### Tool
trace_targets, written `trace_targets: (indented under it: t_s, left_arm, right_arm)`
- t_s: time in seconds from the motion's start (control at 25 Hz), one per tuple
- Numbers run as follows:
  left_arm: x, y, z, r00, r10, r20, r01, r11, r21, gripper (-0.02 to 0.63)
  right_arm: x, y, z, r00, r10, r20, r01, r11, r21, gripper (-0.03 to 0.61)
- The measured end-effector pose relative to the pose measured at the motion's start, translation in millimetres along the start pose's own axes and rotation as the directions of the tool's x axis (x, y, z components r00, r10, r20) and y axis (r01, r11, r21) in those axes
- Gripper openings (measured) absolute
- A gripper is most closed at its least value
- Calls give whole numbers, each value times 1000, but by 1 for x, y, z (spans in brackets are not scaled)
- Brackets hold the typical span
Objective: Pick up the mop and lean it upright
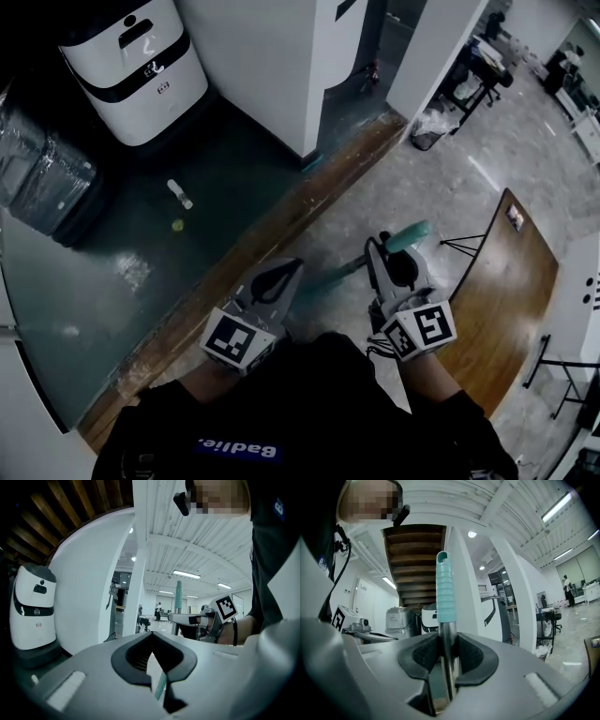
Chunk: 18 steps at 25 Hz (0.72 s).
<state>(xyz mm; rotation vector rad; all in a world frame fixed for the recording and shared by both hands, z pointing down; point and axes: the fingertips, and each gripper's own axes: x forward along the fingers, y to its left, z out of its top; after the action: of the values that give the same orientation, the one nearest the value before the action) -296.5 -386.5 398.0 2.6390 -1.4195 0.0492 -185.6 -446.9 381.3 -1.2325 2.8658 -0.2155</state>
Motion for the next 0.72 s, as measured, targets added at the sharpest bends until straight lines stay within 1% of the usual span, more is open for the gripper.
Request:
trace_targets:
  t_s: [0.24, 0.4, 0.52, 0.72]
  left_arm:
    - [31, 18, 13, 1000, -10, 18, 10, 1000, 7, 20]
    - [58, 29, 17, 1000, 4, 21, -4, 1000, 15, 20]
    - [82, 37, 24, 1000, 26, 3, -26, 999, 18, 20]
    - [128, 49, 38, 999, 37, 20, -37, 999, 25, 20]
  right_arm:
    - [32, -11, 23, 999, 19, 44, -19, 1000, -14, 103]
    - [57, -28, 29, 997, 56, 55, -55, 998, -16, 103]
    - [76, -45, 36, 994, 87, 60, -86, 996, -12, 103]
    - [102, -73, 47, 988, 136, 71, -137, 991, -1, 101]
